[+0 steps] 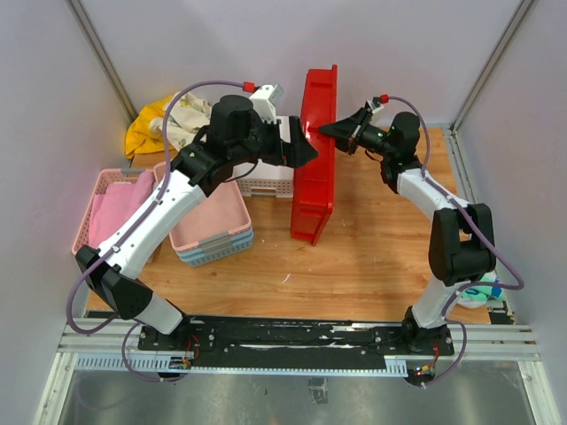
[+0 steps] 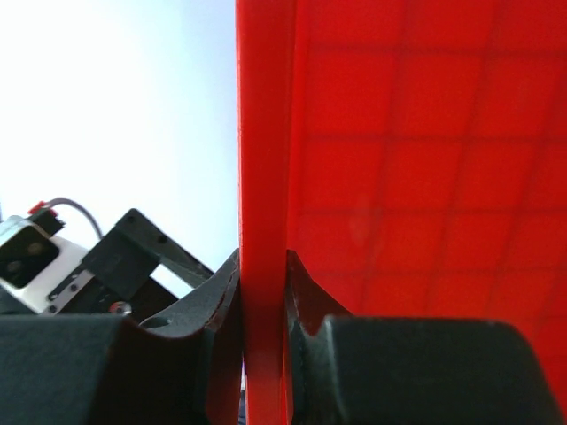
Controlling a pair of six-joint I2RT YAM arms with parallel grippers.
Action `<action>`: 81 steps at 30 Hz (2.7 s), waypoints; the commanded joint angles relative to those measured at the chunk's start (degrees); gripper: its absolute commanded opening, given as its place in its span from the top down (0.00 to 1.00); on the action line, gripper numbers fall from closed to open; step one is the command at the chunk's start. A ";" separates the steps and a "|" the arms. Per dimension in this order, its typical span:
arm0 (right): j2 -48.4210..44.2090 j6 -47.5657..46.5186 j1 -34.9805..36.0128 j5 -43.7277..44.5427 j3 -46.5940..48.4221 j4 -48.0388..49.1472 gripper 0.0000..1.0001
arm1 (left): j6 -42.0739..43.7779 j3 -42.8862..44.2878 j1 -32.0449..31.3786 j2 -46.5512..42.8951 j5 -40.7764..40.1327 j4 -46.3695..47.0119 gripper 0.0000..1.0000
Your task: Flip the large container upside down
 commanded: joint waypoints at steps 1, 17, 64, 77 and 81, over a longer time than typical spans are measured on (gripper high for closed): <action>1.22 17.45 -1.88 -3.75 -2.87 28.81 0.99 | -0.36 0.11 -0.20 -1.24 2.07 2.75 0.01; 11.21 30.97 -24.08 -18.69 -21.91 51.44 0.83 | -1.31 2.10 -0.20 2.76 3.42 2.49 0.01; -23.01 -45.78 -18.40 47.02 -11.47 -65.40 0.23 | -2.79 -11.94 -1.34 16.11 5.22 8.07 0.01; -39.71 -52.63 -9.22 50.80 -16.04 -75.59 0.23 | -6.00 -10.27 -3.59 27.56 13.54 14.64 0.01; -44.18 -54.33 -9.01 47.01 -17.02 -80.31 0.23 | -9.47 -1.67 -3.96 34.33 18.36 17.38 0.01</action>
